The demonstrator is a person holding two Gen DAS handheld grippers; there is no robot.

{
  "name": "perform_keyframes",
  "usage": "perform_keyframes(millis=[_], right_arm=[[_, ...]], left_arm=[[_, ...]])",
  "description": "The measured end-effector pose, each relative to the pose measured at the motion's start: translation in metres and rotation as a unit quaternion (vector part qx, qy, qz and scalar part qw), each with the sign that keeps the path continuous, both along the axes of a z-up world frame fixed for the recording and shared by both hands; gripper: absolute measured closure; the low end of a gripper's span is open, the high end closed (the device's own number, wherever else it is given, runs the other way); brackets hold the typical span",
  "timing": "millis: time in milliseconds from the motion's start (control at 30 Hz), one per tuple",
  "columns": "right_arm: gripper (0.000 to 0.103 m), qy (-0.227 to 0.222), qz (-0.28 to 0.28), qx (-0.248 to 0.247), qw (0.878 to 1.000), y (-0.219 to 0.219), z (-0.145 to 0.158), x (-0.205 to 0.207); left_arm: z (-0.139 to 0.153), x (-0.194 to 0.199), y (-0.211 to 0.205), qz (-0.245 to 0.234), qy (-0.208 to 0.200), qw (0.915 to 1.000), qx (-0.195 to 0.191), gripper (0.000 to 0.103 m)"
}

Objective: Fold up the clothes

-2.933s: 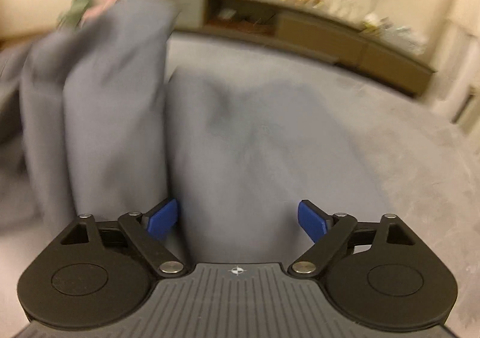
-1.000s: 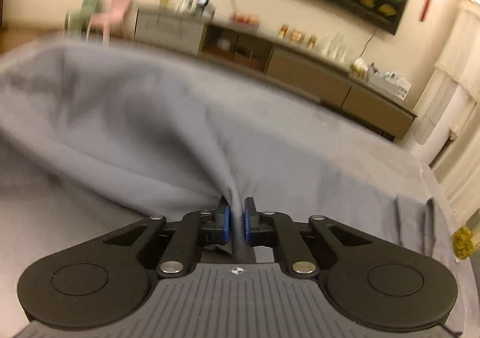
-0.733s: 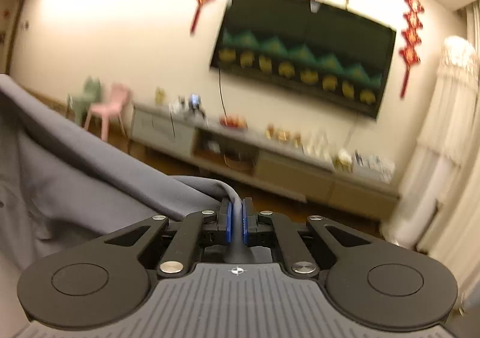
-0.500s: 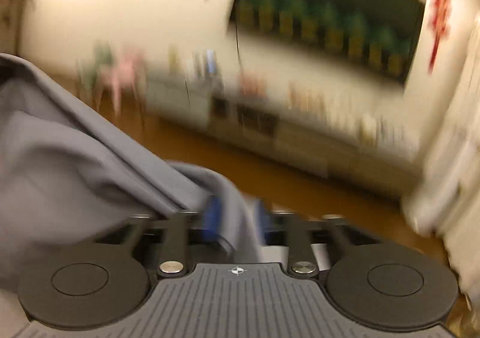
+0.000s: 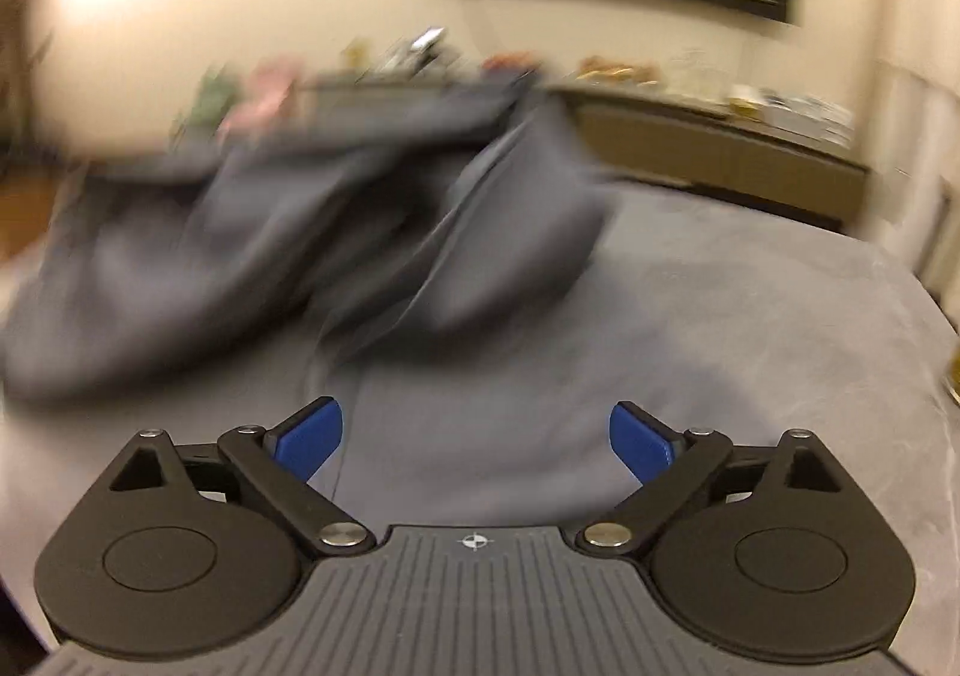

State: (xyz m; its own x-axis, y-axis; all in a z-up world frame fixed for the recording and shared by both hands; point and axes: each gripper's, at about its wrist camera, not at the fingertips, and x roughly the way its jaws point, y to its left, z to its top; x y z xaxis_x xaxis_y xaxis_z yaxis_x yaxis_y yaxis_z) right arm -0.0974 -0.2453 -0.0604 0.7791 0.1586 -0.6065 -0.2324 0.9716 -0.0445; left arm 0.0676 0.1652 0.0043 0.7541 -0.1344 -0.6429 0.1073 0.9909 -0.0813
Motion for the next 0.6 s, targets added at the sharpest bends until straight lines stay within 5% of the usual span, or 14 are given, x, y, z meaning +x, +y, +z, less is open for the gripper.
perform_keyframes(millis=[67, 267, 333, 367, 400, 467, 600], right_arm=[[0.007, 0.011, 0.022, -0.068, 0.997, 0.014, -0.017, 0.006], [0.008, 0.053, -0.007, -0.078, 0.995, 0.017, -0.038, 0.023], [0.035, 0.061, -0.002, -0.047, 0.997, 0.016, -0.039, 0.022], [0.077, 0.065, -0.008, -0.05, 0.997, 0.016, -0.038, 0.023], [0.103, 0.067, -0.014, -0.053, 0.996, 0.017, -0.037, 0.024], [0.103, 0.051, -0.023, -0.073, 0.996, 0.015, -0.035, 0.018], [0.103, 0.009, -0.074, -0.075, 0.994, -0.013, -0.005, 0.012]], left_arm=[[-0.002, -0.002, -0.004, 0.001, 0.003, 1.0, 0.004, 0.052], [-0.017, -0.017, -0.018, -0.014, 0.013, 0.9996, 0.023, 0.049], [-0.026, -0.014, -0.022, -0.02, 0.019, 0.9989, 0.037, 0.05], [-0.032, -0.011, -0.021, -0.016, 0.022, 0.9988, 0.04, 0.054], [-0.038, -0.008, -0.019, -0.013, 0.025, 0.9987, 0.043, 0.059], [-0.049, 0.0, -0.014, -0.003, 0.035, 0.9985, 0.042, 0.089], [-0.052, 0.007, 0.008, 0.027, 0.033, 0.9989, 0.02, 0.092]])
